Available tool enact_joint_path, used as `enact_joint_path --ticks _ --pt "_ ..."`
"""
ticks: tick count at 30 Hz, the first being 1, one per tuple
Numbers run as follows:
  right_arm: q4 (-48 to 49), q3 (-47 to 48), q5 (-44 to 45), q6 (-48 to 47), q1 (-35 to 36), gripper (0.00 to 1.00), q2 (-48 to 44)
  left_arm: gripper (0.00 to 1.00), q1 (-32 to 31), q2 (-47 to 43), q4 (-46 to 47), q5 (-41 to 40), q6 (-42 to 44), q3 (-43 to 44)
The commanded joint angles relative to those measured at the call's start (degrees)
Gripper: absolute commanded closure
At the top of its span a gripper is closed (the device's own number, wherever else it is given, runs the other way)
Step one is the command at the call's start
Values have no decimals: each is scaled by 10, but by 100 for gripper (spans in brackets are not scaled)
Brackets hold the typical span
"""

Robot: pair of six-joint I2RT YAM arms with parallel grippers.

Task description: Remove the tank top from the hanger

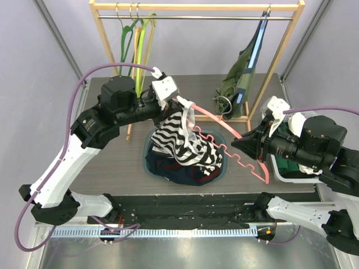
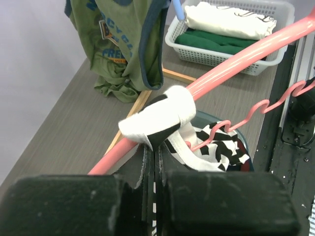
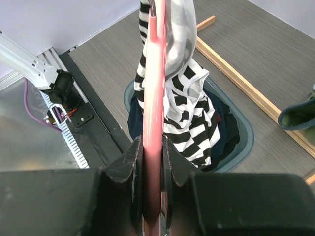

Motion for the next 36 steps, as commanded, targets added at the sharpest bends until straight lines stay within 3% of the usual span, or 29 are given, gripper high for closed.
enact_joint_path --ticks 1,8,17,24,27,32,34,35,36 --pt "36 -3 25 2 2 99 -10 100 3 -9 22 -3 6 69" --pt "0 -9 41 19 2 99 -23 100 12 -5 15 -46 25 147" --pt "-123 147 47 50 2 99 -55 100 11 -30 49 -129 50 30" --pt "-151 191 15 69 2 99 -79 100 11 -13 73 -186 57 26" --pt "-129 187 39 70 2 99 -87 100 12 -12 50 -132 50 15" --pt "-75 163 167 60 2 99 -79 100 12 -24 -36 91 48 -15" --pt "-61 152 179 58 1 99 -68 99 10 -36 -48 116 49 -50" --pt "-49 143 181 57 2 99 -55 93 10 -41 -53 127 50 -63" --pt "-43 136 180 58 2 99 -47 58 10 -55 -54 128 50 -81"
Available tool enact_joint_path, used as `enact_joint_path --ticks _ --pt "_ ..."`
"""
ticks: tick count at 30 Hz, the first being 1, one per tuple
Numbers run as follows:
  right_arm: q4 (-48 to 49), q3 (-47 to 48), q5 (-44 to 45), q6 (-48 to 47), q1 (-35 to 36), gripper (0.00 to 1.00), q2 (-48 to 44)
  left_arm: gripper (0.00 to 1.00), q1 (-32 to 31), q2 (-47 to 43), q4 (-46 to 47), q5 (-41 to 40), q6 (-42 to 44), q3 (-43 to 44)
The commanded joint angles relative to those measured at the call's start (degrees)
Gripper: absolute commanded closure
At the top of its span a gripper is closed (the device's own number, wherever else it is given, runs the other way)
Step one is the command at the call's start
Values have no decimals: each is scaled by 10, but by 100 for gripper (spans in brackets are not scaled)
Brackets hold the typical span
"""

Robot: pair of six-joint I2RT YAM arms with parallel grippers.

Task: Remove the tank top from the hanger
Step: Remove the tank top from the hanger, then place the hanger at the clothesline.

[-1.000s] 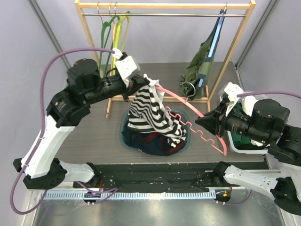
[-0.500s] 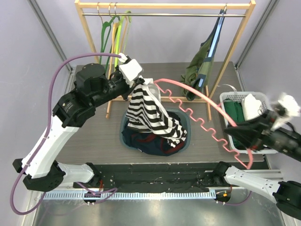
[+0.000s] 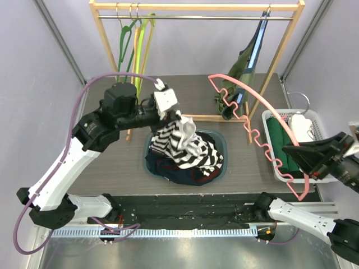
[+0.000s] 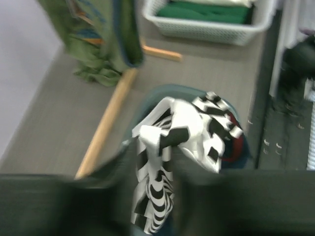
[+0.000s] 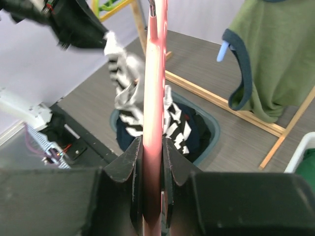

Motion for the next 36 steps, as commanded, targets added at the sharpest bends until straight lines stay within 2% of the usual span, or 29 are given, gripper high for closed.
enact_joint_path --ticks 1,2,3,6,13,19,24,28,30,36 --pt "94 -25 48 -4 2 99 53 33 0 -39 -40 105 12 -76" --pt "101 -34 46 -4 2 99 61 2 -1 -45 -46 107 17 -90" --pt "104 -39 41 -7 2 99 79 0 -1 -54 -49 109 21 -97" --pt "111 -55 34 -12 2 99 115 0 -1 -59 -57 84 54 -83" --pt "120 -64 36 -16 2 99 173 0 -5 -36 -66 -2 133 50" --pt "150 -19 61 -19 2 99 228 0 -8 -24 -40 -62 147 92" --pt "141 124 112 -34 2 99 357 0 -8 -51 -42 -70 160 81" --pt "141 240 152 -51 2 99 444 0 -7 -67 -48 -84 169 109" --pt "145 274 179 -63 2 99 489 0 -7 -77 -51 -94 176 121" --pt "172 366 178 -78 3 99 566 0 -6 -103 -61 -123 206 139"
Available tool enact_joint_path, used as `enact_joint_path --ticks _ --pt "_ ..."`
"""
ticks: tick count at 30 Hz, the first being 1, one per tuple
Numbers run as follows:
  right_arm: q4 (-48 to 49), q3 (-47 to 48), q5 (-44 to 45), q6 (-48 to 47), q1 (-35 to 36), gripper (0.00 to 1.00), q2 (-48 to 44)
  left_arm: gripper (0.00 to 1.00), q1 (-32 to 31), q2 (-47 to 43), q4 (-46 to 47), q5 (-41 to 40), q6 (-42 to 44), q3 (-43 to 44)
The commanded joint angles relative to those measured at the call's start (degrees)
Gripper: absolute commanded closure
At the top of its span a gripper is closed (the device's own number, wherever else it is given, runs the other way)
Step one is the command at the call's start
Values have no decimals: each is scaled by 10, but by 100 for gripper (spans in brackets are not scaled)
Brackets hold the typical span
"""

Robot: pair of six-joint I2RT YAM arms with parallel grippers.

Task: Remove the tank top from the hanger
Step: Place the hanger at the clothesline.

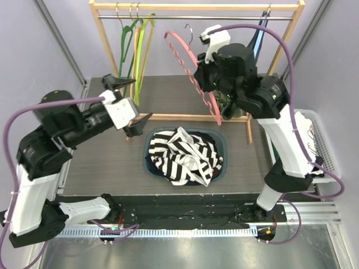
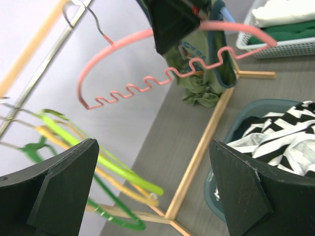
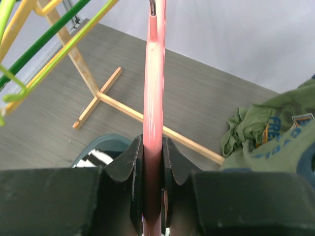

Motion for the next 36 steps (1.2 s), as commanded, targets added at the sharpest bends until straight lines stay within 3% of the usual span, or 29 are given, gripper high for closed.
enact_joint_path --ticks 1,12,21,36 --pt "71 61 27 -28 2 99 27 0 0 -38 3 -35 26 21" --pt "144 63 21 -27 -30 99 56 0 7 -94 -8 -44 43 -27" --pt "174 66 -86 32 -115 99 71 0 23 -102 -11 -33 33 -29" --pt "207 56 -150 71 -148 99 85 0 34 -111 -12 -30 35 -41"
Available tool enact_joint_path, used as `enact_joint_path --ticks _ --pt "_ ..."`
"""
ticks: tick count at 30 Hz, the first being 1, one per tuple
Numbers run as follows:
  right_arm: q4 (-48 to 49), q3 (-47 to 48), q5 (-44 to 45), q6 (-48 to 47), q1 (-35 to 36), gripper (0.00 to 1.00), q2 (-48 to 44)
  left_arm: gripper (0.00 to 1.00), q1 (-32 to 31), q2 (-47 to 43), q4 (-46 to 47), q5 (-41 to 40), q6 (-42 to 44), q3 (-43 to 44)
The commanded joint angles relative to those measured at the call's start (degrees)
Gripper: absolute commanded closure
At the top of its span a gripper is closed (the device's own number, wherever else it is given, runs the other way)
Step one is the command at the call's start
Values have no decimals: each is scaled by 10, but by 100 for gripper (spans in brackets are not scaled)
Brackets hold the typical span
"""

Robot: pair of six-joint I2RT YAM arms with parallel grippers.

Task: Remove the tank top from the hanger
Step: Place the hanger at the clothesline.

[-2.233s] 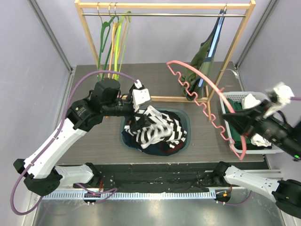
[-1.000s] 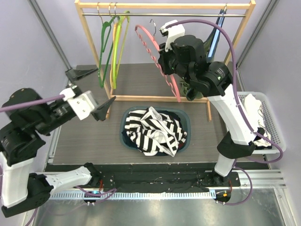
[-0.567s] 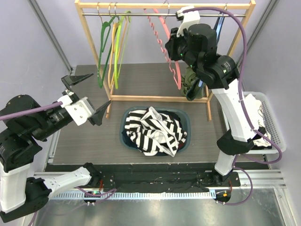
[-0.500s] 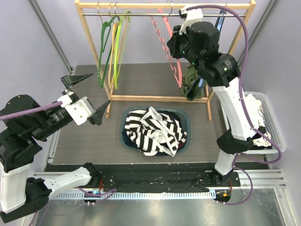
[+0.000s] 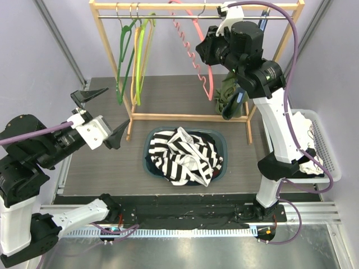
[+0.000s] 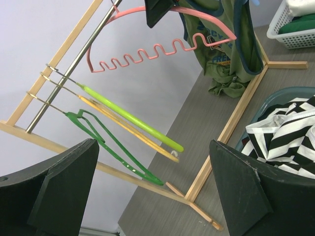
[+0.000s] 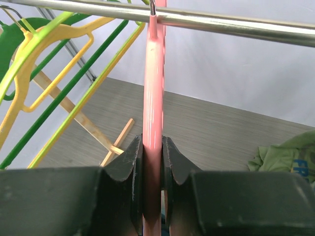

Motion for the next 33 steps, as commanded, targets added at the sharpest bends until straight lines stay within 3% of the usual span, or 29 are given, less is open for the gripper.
enact_joint_path --ticks 1,24,33 --pt "65 10 -21 19 -7 99 -1 0 5 -6 5 5 -3 -5" --pt "47 -33 -65 41 -24 99 16 0 12 -8 4 8 -3 -11" --pt "33 4 -29 17 30 99 55 0 14 -8 5 13 -6 -10"
